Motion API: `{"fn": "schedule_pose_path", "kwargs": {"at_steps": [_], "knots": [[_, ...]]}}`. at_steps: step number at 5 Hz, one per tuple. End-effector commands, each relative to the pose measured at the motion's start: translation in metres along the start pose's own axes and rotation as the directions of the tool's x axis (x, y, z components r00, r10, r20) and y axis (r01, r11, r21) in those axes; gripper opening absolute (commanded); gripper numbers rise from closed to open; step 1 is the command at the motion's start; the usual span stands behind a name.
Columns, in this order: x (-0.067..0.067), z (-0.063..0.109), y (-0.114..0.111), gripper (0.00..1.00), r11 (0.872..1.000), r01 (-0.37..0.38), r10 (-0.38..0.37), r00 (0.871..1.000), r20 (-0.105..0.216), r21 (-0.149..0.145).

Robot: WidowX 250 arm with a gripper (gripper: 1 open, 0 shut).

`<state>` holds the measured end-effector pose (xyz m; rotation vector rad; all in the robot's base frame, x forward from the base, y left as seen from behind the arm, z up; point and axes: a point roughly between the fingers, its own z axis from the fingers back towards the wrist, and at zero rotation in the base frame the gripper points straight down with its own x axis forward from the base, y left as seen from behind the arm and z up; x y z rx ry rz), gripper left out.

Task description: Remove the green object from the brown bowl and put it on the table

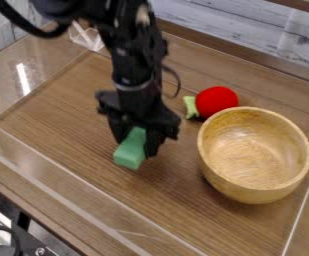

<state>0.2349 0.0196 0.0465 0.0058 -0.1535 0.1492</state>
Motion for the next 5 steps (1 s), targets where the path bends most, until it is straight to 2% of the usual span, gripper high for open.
{"fn": "schedule_pose_path", "kwargs": {"at_steps": [1,2,3,4,5], "knots": [[0.006,0.003,0.015,0.0,1.0,0.017,-0.017,1.0,0.018,0.001],[0.007,0.002,0.026,0.0,0.999,0.044,-0.044,0.999,0.007,-0.006],[0.003,-0.012,0.033,1.0,0.997,0.076,-0.076,0.997,-0.004,-0.022],[0.001,-0.023,0.037,1.0,0.995,0.096,-0.096,0.995,-0.009,-0.028],[-0.001,-0.02,0.024,1.0,0.994,0.106,-0.107,0.994,-0.013,-0.033]]}}
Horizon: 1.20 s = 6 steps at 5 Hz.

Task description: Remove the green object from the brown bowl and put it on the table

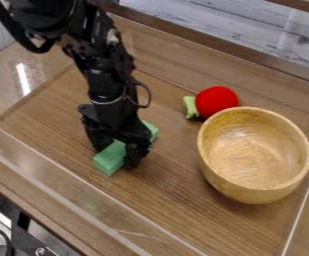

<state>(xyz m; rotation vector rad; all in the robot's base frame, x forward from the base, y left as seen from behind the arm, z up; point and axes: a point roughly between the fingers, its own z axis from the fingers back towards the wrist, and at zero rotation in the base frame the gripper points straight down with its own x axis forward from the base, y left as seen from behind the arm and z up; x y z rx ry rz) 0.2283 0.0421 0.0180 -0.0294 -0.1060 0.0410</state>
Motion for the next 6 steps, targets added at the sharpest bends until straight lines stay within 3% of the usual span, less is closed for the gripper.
{"fn": "schedule_pose_path", "kwargs": {"at_steps": [1,2,3,4,5,6], "knots": [[0.006,0.01,-0.013,0.0,1.0,0.014,-0.014,0.999,0.032,0.005],[0.007,0.025,-0.013,1.0,1.0,-0.029,0.028,0.999,0.032,0.005],[0.007,0.04,-0.013,0.0,0.998,-0.07,0.07,0.997,0.03,0.006],[0.003,0.029,-0.015,1.0,0.999,-0.048,0.048,0.999,0.023,0.003],[-0.001,0.018,-0.018,0.0,1.0,-0.016,0.016,1.0,0.014,0.0],[0.0,0.019,0.0,0.0,1.0,-0.004,0.004,1.0,0.008,-0.004]]}}
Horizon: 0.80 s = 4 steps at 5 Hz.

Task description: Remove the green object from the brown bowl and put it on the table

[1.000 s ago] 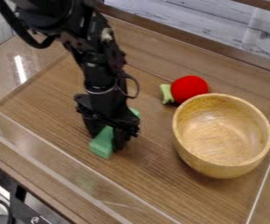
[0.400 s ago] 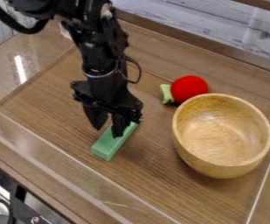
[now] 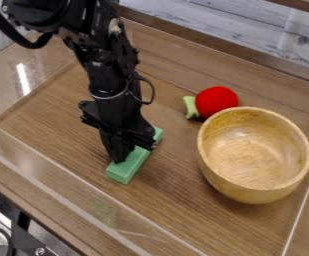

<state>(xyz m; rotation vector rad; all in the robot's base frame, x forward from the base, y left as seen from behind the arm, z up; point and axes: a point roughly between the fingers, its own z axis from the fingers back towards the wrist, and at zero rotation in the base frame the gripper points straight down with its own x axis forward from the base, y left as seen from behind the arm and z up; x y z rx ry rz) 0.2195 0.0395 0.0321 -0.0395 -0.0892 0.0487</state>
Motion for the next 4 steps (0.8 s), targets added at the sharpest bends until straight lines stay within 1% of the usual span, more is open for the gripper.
{"fn": "schedule_pose_path", "kwargs": {"at_steps": [1,2,3,4], "knots": [[0.003,0.005,0.0,1.0,0.999,0.031,-0.031,0.999,0.024,-0.006],[0.0,0.006,-0.002,1.0,0.998,0.056,-0.056,0.998,0.027,-0.019],[0.0,0.015,-0.005,0.0,0.996,0.083,-0.081,0.995,0.054,-0.029],[0.003,0.023,-0.012,1.0,0.994,0.102,-0.099,0.992,0.08,-0.039]]}}
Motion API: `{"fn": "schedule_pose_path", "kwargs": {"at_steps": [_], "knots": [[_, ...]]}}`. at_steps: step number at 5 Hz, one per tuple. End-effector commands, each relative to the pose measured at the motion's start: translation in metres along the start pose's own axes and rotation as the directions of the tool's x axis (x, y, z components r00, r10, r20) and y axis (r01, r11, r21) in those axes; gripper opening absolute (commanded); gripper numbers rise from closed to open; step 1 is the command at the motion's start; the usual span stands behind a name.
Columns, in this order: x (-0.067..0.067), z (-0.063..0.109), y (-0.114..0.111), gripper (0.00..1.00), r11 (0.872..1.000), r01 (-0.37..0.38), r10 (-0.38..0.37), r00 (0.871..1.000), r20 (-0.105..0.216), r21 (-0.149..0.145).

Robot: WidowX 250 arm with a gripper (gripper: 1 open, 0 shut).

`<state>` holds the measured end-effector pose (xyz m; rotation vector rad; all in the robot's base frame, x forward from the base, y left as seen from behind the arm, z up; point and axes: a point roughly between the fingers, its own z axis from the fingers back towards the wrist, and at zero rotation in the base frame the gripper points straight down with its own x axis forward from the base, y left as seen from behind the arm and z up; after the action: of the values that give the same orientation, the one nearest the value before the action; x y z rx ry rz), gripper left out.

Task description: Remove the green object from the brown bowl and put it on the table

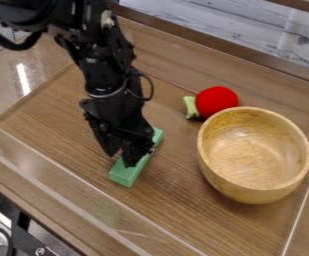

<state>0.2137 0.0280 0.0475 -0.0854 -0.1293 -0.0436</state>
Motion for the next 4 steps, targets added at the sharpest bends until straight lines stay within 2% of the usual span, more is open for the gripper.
{"fn": "schedule_pose_path", "kwargs": {"at_steps": [1,2,3,4], "knots": [[0.012,0.014,-0.006,1.0,1.0,0.03,-0.03,0.998,0.055,-0.001],[0.028,0.027,-0.005,1.0,1.0,-0.013,0.013,0.996,0.084,0.0],[0.052,0.046,-0.005,1.0,0.998,-0.062,0.061,0.99,0.126,0.001],[0.073,0.059,-0.002,1.0,1.0,-0.015,0.016,0.987,0.159,-0.008]]}}
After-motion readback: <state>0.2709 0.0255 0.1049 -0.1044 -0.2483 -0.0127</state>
